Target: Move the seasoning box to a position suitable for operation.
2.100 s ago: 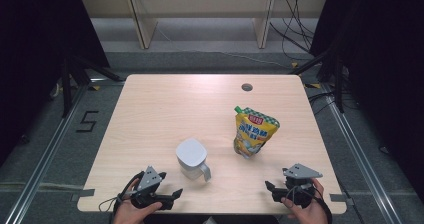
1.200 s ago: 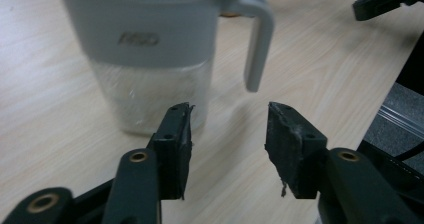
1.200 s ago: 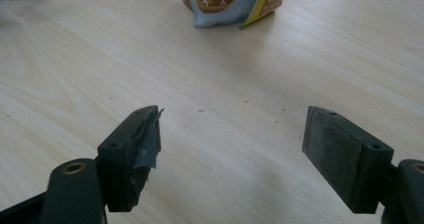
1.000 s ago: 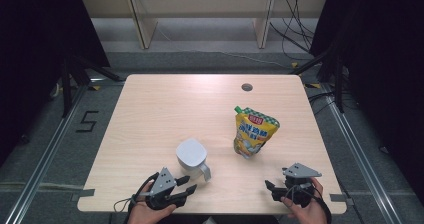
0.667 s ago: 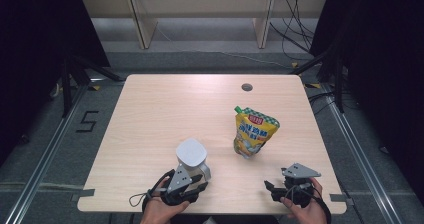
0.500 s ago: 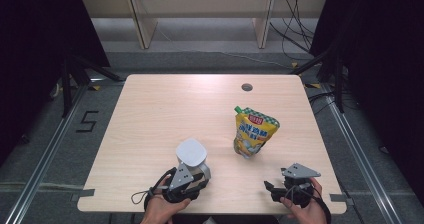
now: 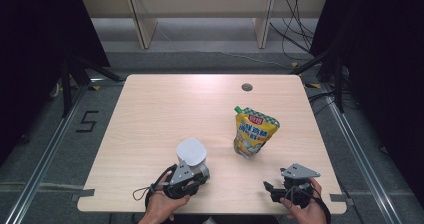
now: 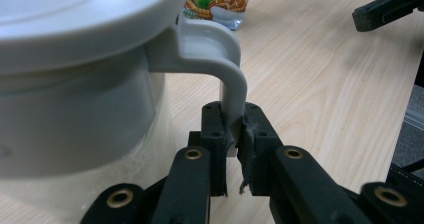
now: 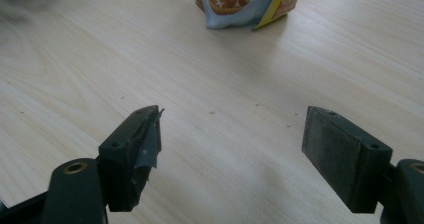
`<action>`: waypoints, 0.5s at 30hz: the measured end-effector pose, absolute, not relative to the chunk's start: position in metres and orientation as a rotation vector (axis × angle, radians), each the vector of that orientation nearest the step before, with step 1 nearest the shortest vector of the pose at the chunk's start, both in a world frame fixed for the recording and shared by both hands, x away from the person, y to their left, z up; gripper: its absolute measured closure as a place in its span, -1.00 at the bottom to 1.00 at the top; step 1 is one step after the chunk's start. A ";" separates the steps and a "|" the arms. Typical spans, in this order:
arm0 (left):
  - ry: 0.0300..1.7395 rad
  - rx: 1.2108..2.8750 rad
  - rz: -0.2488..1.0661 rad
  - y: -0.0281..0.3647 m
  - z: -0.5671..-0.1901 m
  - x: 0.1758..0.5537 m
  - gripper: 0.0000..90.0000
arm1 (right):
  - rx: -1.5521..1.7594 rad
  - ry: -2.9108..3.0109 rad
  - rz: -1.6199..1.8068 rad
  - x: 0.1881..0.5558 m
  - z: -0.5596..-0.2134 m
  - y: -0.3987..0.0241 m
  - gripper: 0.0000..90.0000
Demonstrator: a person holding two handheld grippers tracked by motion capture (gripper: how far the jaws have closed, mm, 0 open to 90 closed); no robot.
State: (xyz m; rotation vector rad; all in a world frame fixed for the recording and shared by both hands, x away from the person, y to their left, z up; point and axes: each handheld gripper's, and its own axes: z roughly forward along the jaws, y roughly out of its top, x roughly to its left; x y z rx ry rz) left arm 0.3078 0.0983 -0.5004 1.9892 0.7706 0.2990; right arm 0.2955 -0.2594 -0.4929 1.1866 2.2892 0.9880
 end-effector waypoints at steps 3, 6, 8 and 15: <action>0.740 1.998 0.304 0.109 -0.500 0.310 0.83 | 1.195 2.302 0.993 0.296 -0.493 -0.260 -0.45; 0.730 2.012 0.288 0.119 -0.499 0.311 0.83 | 1.190 2.294 0.982 0.296 -0.494 -0.261 -0.45; 0.728 2.029 0.291 0.127 -0.498 0.312 0.84 | 1.191 2.287 0.988 0.296 -0.494 -0.261 -0.45; 0.721 2.029 0.313 0.147 -0.498 0.313 0.84 | 1.211 2.291 0.985 0.295 -0.494 -0.259 -0.45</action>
